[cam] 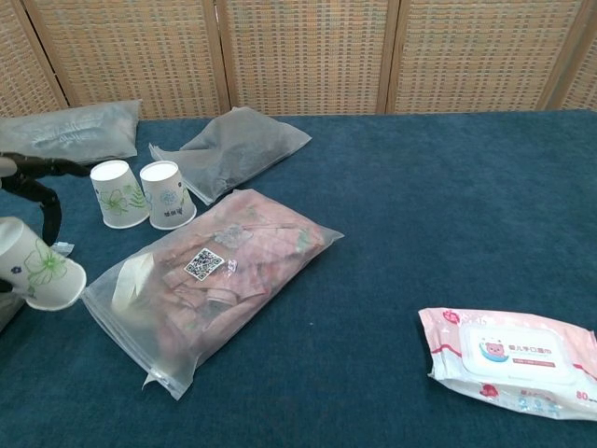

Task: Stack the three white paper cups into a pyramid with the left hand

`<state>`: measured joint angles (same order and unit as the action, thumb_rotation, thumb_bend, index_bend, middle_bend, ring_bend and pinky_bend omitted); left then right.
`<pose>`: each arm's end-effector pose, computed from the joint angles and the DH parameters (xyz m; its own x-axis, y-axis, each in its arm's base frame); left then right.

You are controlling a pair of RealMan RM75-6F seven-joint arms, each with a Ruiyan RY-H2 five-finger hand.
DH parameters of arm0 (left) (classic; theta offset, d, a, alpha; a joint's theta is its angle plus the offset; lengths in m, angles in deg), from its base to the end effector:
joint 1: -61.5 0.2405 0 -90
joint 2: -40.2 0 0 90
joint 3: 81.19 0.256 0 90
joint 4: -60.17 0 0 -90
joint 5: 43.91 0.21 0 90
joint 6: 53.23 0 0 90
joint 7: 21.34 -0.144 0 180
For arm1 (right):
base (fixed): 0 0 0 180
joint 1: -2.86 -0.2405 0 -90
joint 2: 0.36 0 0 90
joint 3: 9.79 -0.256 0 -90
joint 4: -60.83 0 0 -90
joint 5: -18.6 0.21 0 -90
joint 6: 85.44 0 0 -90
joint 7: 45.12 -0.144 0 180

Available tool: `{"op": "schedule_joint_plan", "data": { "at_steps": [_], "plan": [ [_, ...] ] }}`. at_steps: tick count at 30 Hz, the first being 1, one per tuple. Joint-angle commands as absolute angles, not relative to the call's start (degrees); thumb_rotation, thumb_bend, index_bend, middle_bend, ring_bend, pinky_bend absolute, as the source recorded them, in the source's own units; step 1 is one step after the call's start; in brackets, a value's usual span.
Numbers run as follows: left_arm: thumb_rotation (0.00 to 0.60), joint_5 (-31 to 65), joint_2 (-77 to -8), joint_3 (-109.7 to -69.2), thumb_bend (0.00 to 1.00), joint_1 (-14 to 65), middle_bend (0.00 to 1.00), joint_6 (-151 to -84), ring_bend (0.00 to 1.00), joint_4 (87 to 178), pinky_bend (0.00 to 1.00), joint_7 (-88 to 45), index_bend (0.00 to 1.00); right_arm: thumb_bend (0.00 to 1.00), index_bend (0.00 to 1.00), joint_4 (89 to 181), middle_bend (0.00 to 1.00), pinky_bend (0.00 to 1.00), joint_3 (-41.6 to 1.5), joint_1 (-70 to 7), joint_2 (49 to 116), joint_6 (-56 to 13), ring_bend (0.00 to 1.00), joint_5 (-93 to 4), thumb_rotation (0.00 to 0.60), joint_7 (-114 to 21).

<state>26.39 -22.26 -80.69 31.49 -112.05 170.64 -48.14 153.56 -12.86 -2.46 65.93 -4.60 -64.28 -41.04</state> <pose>-0.2062 0.2502 0.0807 0.6074 0.3353 0.7202 0.7888 -0.3623 -0.4966 -0.3154 -0.1834 0.1395 0.4119 -0.0755 0.9081 -0.9094 0.0293 0.4149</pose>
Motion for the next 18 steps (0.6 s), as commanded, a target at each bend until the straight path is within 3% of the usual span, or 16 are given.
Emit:
{"op": "schedule_joint_plan", "data": {
  "at_steps": [1, 7, 18],
  "plan": [
    [0.600, 25.3, -20.8, -82.3, 0.22, 30.3, 0.00, -112.2, 0.00, 172.4, 0.00, -48.3, 0.48, 0.13, 0.00, 153.6, 0.00, 0.00, -12.9, -2.5, 65.9, -4.6, 0.00, -64.3, 0.600, -41.0],
    [0.600, 18.3, -19.6, -86.6, 0.22, 26.3, 0.00, -110.8, 0.00, 173.9, 0.00, -51.3, 0.48, 0.13, 0.00, 153.6, 0.00, 0.00, -12.7, -2.5, 65.9, -4.7, 0.00, -64.4, 0.600, -40.9],
    [0.600, -3.5, -22.1, -92.6, 0.22, 15.3, 0.00, -107.2, 0.00, 169.2, 0.00, -57.6, 0.48, 0.13, 0.00, 153.1, 0.00, 0.00, -13.0, -2.8, 65.8, -5.6, 0.00, -63.6, 0.600, -42.1]
  ]
}}
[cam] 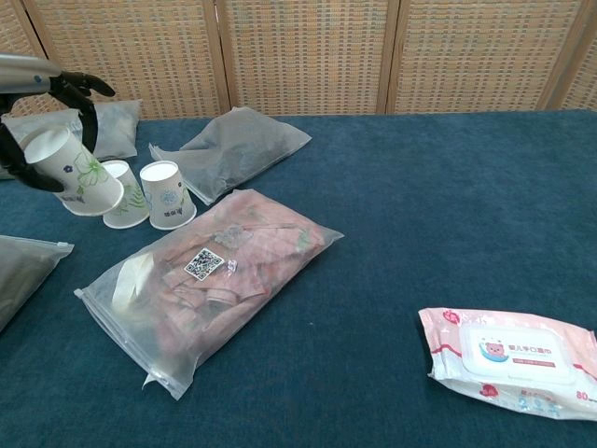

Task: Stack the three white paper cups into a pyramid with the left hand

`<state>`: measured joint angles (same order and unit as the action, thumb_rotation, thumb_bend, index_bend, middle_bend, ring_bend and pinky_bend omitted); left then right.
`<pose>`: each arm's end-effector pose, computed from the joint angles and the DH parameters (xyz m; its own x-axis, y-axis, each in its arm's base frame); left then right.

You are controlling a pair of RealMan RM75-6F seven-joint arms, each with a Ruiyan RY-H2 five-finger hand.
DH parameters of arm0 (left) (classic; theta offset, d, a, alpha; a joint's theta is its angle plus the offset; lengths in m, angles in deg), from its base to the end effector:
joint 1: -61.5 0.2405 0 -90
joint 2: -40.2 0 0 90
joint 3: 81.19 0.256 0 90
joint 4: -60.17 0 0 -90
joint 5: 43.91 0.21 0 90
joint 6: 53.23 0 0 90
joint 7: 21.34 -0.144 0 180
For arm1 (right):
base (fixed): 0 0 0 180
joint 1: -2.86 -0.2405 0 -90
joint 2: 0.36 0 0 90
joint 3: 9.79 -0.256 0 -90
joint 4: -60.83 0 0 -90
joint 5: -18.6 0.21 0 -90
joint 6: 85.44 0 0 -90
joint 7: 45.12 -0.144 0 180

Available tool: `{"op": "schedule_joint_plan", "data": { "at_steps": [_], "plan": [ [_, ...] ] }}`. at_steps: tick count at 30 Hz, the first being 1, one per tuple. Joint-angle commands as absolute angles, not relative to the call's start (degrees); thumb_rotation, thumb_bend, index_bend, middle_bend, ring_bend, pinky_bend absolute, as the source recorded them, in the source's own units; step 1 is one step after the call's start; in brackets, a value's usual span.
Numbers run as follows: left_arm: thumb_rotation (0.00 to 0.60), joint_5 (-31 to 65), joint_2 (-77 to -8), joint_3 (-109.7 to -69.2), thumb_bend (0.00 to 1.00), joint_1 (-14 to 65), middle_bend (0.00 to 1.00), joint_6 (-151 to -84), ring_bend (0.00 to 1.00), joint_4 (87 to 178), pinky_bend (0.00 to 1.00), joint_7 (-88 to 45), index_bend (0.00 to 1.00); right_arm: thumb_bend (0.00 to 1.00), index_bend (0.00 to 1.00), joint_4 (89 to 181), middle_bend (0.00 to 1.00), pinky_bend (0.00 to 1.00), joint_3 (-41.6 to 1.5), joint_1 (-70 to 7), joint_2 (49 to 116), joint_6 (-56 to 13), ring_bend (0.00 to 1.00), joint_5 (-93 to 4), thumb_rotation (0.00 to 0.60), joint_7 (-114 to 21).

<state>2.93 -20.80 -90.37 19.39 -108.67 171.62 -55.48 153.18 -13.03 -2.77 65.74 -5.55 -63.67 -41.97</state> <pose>-0.1584 0.3230 0.1016 0.5794 0.2995 0.7580 0.8138 -0.2633 -0.5181 -0.3182 -0.1857 0.1400 0.4037 -0.0860 0.9109 -0.9124 0.0360 0.4078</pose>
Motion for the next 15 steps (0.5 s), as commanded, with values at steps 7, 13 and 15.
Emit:
{"op": "schedule_joint_plan", "data": {
  "at_steps": [7, 13, 15],
  "plan": [
    [0.600, -15.4, -25.3, -94.3, 0.22, 9.5, 0.00, -104.9, 0.00, 161.7, 0.00, -57.8, 0.48, 0.13, 0.00, 152.3, 0.00, 0.00, -13.3, -3.2, 65.9, -6.8, 0.00, -62.6, 0.600, -42.8],
    [0.600, -22.2, -26.9, -94.9, 0.22, 5.9, 0.00, -102.8, 0.00, 156.6, 0.00, -57.6, 0.48, 0.13, 0.00, 151.8, 0.00, 0.00, -13.5, -3.4, 66.1, -7.5, 0.00, -61.7, 0.600, -43.1],
    [0.600, -23.4, -27.1, -94.8, 0.22, 5.1, 0.00, -102.7, 0.00, 155.7, 0.00, -58.0, 0.48, 0.13, 0.00, 151.8, 0.00, 0.00, -13.5, -3.4, 66.1, -7.7, 0.00, -61.5, 0.600, -43.1]
  ]
}}
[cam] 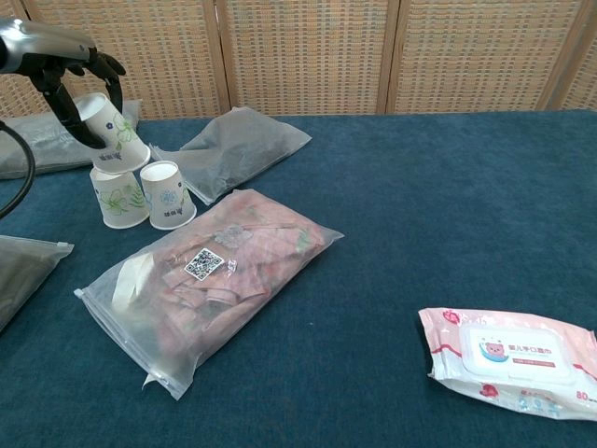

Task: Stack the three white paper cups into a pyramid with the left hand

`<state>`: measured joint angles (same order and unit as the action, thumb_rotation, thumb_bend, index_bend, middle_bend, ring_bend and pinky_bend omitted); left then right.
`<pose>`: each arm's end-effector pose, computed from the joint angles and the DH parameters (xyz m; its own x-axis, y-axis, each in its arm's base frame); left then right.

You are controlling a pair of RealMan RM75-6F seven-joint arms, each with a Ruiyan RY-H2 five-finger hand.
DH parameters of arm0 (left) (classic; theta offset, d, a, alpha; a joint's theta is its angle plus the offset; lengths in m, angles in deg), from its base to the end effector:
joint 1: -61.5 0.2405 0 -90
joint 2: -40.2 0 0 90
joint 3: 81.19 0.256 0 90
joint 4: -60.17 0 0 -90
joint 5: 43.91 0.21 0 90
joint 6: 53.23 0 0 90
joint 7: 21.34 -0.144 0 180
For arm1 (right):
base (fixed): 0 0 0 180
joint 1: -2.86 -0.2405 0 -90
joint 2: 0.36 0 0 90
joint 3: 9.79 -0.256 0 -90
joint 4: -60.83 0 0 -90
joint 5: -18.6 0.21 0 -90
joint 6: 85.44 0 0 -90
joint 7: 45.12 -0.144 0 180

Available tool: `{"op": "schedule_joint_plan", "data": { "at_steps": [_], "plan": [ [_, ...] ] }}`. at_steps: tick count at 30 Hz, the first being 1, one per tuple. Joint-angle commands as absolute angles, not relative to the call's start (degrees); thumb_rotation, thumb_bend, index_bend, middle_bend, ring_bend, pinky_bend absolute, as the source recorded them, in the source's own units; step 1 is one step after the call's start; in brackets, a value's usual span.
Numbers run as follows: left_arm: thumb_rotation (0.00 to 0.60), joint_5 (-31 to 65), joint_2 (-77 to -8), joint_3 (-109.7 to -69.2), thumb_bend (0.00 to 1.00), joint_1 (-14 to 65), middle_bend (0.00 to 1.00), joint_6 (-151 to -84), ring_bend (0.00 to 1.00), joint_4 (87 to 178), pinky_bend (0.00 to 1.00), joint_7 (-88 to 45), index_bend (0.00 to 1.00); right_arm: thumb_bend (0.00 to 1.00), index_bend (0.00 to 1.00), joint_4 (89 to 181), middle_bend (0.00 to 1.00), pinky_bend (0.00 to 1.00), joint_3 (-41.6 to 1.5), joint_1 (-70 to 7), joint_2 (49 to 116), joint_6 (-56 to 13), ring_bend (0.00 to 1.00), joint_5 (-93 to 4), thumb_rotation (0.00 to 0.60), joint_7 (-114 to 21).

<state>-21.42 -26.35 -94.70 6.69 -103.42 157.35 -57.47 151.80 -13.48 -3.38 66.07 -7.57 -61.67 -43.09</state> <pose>-0.1431 0.4011 0.0979 0.4753 0.3421 0.8106 0.8737 -0.0747 -0.4808 -0.3264 -0.1906 0.1388 0.3936 -0.1075 0.9130 -0.9137 0.0634 0.4014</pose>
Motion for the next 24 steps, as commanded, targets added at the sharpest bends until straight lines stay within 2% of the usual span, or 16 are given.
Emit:
{"op": "schedule_joint_plan", "data": {
  "at_steps": [1, 16, 24],
  "plan": [
    [0.600, -24.3, -27.2, -94.7, 0.22, 4.5, 0.00, -102.5, 0.00, 155.1, 0.00, -58.2, 0.48, 0.13, 0.00, 151.7, 0.00, 0.00, -13.5, -3.4, 66.1, -7.8, 0.00, -61.3, 0.600, -43.0],
    [0.600, -35.9, -28.0, -91.4, 0.22, -1.4, 0.00, -101.0, 0.00, 150.6, 0.00, -61.7, 0.48, 0.13, 0.00, 151.3, 0.00, 0.00, -13.7, -3.7, 66.4, -8.5, 0.00, -60.3, 0.600, -42.8],
    [0.600, -36.0, -30.1, -90.6, 0.22, -1.8, 0.00, -101.2, 0.00, 148.2, 0.00, -60.3, 0.49, 0.13, 0.00, 151.3, 0.00, 0.00, -13.8, -3.7, 66.4, -8.6, 0.00, -60.2, 0.600, -42.9]
  ]
}}
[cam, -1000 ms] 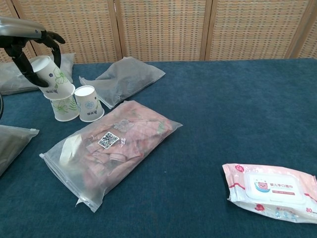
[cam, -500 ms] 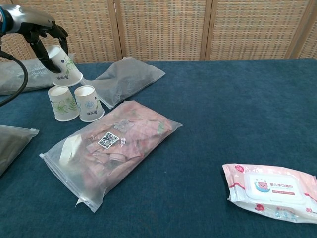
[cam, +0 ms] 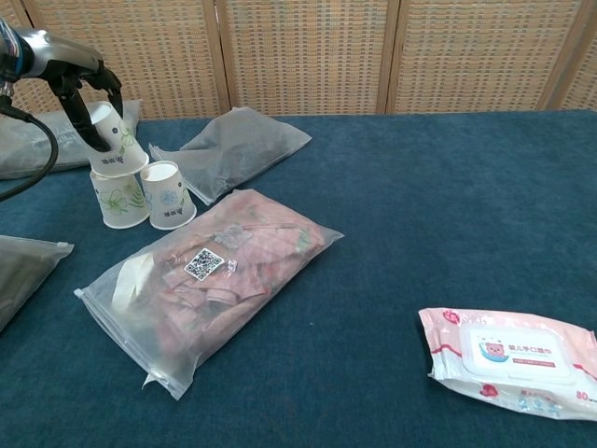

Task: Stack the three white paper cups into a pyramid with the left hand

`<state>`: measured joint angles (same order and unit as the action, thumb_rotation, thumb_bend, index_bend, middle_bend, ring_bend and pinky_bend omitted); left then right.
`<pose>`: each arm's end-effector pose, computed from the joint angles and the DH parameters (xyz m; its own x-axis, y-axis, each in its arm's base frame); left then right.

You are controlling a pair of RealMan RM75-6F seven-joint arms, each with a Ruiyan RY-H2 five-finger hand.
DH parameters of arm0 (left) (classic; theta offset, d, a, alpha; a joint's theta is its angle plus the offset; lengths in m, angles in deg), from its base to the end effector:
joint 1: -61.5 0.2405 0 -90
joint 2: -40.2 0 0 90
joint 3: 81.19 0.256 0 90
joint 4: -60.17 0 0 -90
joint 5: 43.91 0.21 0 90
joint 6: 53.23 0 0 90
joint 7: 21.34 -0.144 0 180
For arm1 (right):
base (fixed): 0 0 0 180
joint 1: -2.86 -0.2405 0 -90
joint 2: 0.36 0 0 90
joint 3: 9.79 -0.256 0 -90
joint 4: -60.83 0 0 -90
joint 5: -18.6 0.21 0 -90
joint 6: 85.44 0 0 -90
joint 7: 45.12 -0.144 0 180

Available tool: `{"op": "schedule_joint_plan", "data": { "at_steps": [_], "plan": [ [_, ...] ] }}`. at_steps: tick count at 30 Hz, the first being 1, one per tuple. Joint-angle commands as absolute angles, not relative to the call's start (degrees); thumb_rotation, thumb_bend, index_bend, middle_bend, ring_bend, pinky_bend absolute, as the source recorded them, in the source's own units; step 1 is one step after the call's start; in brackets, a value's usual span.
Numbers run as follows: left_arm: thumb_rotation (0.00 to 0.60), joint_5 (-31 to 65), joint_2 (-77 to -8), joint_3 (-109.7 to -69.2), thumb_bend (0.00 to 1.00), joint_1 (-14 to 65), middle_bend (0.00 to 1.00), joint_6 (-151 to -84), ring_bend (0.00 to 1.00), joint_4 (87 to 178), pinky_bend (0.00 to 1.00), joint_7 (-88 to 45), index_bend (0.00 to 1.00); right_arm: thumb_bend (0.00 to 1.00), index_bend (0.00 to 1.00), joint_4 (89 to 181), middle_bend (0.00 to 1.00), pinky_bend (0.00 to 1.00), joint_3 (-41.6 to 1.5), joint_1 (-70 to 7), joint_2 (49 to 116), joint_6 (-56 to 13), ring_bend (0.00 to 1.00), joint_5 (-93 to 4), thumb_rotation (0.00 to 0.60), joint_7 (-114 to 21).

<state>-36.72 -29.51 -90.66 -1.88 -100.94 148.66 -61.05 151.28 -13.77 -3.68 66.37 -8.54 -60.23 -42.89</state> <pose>-0.1452 0.4306 0.0895 0.4617 0.4038 0.7898 0.8551 0.0341 -0.5173 -0.3305 -0.1930 0.1378 0.3935 -0.1176 0.9118 -0.9110 0.0834 0.4039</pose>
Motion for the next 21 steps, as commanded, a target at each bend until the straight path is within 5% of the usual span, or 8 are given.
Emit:
{"op": "schedule_joint_plan", "data": {
  "at_steps": [1, 21],
  "plan": [
    [0.600, -35.6, -30.4, -90.6, 0.22, -1.8, 0.00, -101.2, 0.00, 148.0, 0.00, -60.0, 0.48, 0.13, 0.00, 151.3, 0.00, 0.00, -13.8, -3.7, 66.4, -8.5, 0.00, -60.2, 0.600, -42.9],
    [0.600, -31.6, -31.2, -90.6, 0.22, -0.2, 0.00, -101.6, 0.00, 147.7, 0.00, -55.2, 0.13, 0.13, 0.00, 151.4, 0.00, 0.00, -13.8, -3.6, 66.4, -8.2, 0.00, -60.3, 0.600, -42.7]
  ]
}}
